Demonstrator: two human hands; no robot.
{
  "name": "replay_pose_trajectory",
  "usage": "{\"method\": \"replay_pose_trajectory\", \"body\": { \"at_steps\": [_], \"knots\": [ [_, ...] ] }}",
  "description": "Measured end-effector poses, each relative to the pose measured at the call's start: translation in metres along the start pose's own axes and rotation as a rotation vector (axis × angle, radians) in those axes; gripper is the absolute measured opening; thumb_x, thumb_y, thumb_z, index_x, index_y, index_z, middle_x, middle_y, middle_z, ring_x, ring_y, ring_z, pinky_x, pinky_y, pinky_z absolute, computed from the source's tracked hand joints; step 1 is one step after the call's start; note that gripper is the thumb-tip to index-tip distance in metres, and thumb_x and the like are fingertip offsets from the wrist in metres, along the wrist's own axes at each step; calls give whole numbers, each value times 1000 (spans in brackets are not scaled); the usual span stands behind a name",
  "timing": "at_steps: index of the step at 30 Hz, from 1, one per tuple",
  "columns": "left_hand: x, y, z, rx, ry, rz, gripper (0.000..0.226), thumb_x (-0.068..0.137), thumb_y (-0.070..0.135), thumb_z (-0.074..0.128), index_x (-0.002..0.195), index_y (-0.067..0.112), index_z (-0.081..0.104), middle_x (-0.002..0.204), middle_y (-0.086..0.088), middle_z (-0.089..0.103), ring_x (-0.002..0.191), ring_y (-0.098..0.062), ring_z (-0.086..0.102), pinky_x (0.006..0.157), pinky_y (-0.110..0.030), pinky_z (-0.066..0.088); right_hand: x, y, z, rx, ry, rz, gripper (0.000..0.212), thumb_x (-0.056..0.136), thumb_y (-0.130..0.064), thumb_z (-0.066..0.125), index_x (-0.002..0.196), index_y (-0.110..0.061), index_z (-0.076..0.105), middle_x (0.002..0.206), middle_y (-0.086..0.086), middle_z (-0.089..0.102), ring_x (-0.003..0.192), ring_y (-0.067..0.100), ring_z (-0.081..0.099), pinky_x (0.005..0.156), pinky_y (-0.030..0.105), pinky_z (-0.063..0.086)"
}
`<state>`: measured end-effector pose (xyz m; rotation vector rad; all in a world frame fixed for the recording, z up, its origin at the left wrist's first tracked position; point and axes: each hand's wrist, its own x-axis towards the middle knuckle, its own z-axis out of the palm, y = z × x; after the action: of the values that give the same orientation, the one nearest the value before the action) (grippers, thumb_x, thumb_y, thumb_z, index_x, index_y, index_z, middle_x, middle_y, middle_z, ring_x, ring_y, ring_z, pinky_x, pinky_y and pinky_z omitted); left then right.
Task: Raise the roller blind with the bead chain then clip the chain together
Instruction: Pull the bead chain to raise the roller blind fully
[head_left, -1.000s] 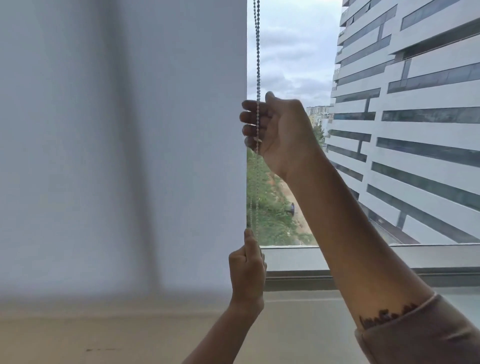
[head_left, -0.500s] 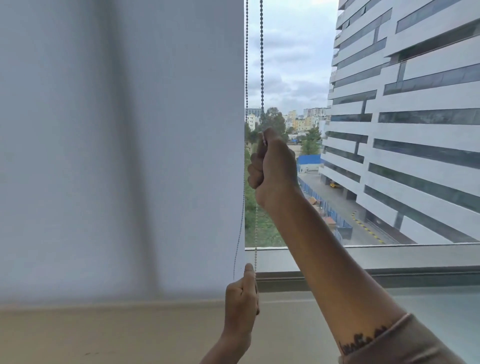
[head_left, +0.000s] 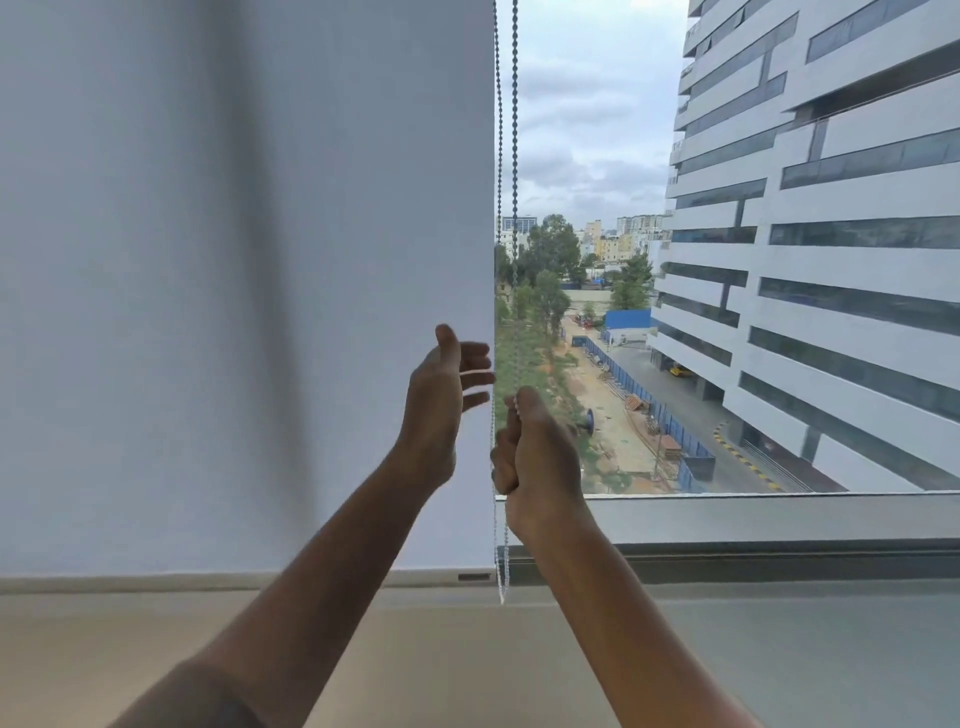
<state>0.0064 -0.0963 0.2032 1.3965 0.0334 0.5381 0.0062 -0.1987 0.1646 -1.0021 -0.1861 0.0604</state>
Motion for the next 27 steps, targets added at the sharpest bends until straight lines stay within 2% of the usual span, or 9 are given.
{"method": "replay_pose_trajectory", "body": {
  "at_steps": [5,9,11,13,16,19,23,25,27],
  "knots": [
    [18,85,28,-140,-95,15,70,114,59,29,104,12,79,99,-10,83,93,-25,79,96,-45,62,-5,29,-11,-47,30,23,46,90,-24,56,46,-28,46,45,-9,25,35,11,15,38,17,14],
    [21,129,49,-181,-147,-5,72,113,63,30,110,8,77,79,-6,75,65,-18,68,65,-31,57,-13,57,-23,-96,32,62,45,90,-23,58,50,-30,40,46,-8,23,37,13,14,40,19,12],
    [21,138,53,-230,-148,-43,71,111,66,32,86,13,71,62,1,54,52,-14,40,53,-26,27,-16,69,-30,-114,38,85,50,92,-21,58,47,-28,39,45,-7,23,36,14,13,40,19,12],
    [20,138,55,-272,-124,-102,71,109,71,34,58,24,48,53,6,33,49,-13,19,51,-26,11,-19,79,-39,-137,43,83,53,93,-18,57,45,-28,36,42,-7,23,34,14,13,38,19,13],
    [15,121,54,-283,-37,-92,78,108,69,41,44,25,33,45,8,27,40,-13,16,37,-22,14,-20,89,-52,-251,53,63,60,96,-18,56,41,-26,34,37,-3,24,32,13,16,32,19,26],
    [6,97,54,-279,24,9,84,110,62,45,37,21,37,41,8,26,35,-12,16,36,-21,15,-19,96,-65,-322,19,117,57,97,-21,57,45,-27,34,42,-4,26,36,14,17,40,23,17],
    [-8,67,53,-335,75,64,79,112,56,47,40,23,36,41,8,24,33,-13,15,38,-20,16,-12,93,-81,-466,-101,228,53,106,-23,60,53,-26,55,58,-4,41,47,12,30,44,24,24],
    [-14,52,50,-334,88,72,75,111,55,49,44,25,36,43,8,23,34,-13,16,40,-22,15,-9,85,-82,-576,-114,191,36,108,-26,60,74,-18,68,72,2,59,60,14,50,57,25,40],
    [-21,38,47,-328,99,83,73,112,52,49,45,25,36,43,8,24,33,-12,17,40,-21,15,-2,71,-76,-596,-77,153,27,108,-29,59,91,-14,74,89,2,71,80,15,61,73,29,45]
  ]
}}
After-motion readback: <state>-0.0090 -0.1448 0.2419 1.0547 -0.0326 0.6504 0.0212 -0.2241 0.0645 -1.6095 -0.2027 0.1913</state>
